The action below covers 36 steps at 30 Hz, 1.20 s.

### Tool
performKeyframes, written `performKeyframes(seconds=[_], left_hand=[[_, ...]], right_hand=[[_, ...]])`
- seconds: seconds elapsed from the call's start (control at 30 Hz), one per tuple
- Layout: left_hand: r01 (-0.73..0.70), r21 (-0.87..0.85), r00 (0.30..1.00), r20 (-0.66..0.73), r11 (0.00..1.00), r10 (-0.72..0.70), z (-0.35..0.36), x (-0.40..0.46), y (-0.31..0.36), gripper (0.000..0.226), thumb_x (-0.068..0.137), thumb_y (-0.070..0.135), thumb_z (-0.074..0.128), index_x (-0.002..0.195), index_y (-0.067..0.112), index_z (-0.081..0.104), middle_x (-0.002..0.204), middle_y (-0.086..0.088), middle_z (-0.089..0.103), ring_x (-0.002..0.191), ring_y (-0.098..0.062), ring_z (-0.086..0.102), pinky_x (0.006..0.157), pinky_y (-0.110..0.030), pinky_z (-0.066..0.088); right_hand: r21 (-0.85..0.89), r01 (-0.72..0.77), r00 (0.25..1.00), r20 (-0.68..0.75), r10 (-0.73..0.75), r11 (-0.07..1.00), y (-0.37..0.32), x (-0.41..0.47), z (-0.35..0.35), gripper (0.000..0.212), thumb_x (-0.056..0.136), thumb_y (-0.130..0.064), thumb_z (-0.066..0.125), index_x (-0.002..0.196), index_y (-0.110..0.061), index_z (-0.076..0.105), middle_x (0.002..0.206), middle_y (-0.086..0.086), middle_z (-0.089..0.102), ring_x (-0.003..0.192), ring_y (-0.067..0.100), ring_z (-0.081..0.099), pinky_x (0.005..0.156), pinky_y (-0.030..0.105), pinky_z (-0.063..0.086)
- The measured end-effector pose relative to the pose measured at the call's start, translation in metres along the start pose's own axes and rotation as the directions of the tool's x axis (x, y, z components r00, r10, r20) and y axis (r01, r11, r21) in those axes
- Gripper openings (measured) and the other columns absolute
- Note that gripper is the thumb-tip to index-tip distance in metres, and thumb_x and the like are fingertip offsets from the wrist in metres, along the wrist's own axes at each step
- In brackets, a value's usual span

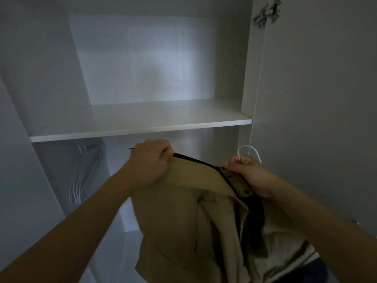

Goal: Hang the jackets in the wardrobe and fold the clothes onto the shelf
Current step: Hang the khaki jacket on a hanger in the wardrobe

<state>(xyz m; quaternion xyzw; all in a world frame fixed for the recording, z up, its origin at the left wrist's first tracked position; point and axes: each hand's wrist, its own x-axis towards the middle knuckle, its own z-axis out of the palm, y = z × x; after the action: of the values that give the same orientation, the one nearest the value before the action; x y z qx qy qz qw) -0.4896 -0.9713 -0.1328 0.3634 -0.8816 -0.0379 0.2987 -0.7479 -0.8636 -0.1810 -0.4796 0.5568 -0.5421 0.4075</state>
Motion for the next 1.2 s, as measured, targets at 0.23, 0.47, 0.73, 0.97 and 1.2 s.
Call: performKeyframes(seconds=[0.23, 0.47, 0.73, 0.97, 1.2], left_hand=[[0.026, 0.341, 0.994, 0.092, 0.940, -0.061, 0.025, -0.004, 0.020, 0.027, 0.094, 0.028, 0.039, 0.102, 0.012, 0.059, 0.101, -0.007, 0.060, 0.096, -0.027, 0.055, 0.096, -0.039, 0.036], [0.132, -0.216, 0.961, 0.269, 0.967, -0.071, 0.057, -0.022, 0.034, 0.035, 0.106, 0.033, 0.033, 0.080, 0.019, 0.051, 0.090, -0.003, 0.061, 0.083, -0.016, 0.055, 0.072, -0.030, 0.037], [0.158, 0.315, 0.964, 0.156, 0.936, -0.215, 0.042, -0.030, 0.001, 0.026, 0.095, 0.028, 0.035, 0.078, 0.016, 0.051, 0.094, -0.003, 0.063, 0.080, -0.017, 0.054, 0.073, -0.029, 0.037], [0.288, -0.417, 0.945, 0.270, 0.862, -0.185, 0.076, -0.032, 0.046, 0.020, 0.102, 0.032, 0.045, 0.096, 0.026, 0.063, 0.101, 0.008, 0.063, 0.090, -0.008, 0.058, 0.080, -0.022, 0.044], [0.343, -0.050, 0.889, 0.339, 0.938, -0.307, 0.028, -0.050, -0.027, 0.031, 0.098, 0.027, 0.051, 0.069, 0.019, 0.057, 0.074, 0.004, 0.055, 0.069, -0.007, 0.050, 0.059, -0.021, 0.033]], right_hand=[[-0.155, 0.029, 0.999, 0.032, -0.024, 0.987, -0.013, 0.018, 0.022, 0.039, 0.092, -0.026, 0.063, 0.056, -0.026, 0.047, 0.057, -0.003, 0.048, 0.058, 0.014, 0.045, 0.065, 0.032, 0.038], [-0.160, 0.022, 0.998, 0.061, -0.013, 0.987, -0.010, 0.021, 0.010, 0.034, 0.094, -0.014, 0.059, 0.063, -0.018, 0.047, 0.060, -0.002, 0.056, 0.065, 0.009, 0.057, 0.068, 0.024, 0.043], [-0.347, -0.004, 1.000, -0.028, -0.006, 0.938, -0.011, 0.030, 0.017, 0.030, 0.091, -0.024, 0.063, 0.063, -0.021, 0.052, 0.064, 0.002, 0.054, 0.067, 0.018, 0.051, 0.069, 0.031, 0.041], [-0.388, -0.003, 0.998, 0.063, 0.030, 0.922, -0.021, 0.035, 0.023, 0.022, 0.089, -0.028, 0.065, 0.069, -0.021, 0.058, 0.077, 0.009, 0.059, 0.078, 0.029, 0.056, 0.079, 0.042, 0.047], [-0.348, -0.028, 0.999, 0.019, 0.037, 0.937, -0.025, 0.045, -0.011, 0.027, 0.092, -0.016, 0.061, 0.065, -0.015, 0.059, 0.061, 0.000, 0.060, 0.062, 0.012, 0.057, 0.058, 0.018, 0.048]])
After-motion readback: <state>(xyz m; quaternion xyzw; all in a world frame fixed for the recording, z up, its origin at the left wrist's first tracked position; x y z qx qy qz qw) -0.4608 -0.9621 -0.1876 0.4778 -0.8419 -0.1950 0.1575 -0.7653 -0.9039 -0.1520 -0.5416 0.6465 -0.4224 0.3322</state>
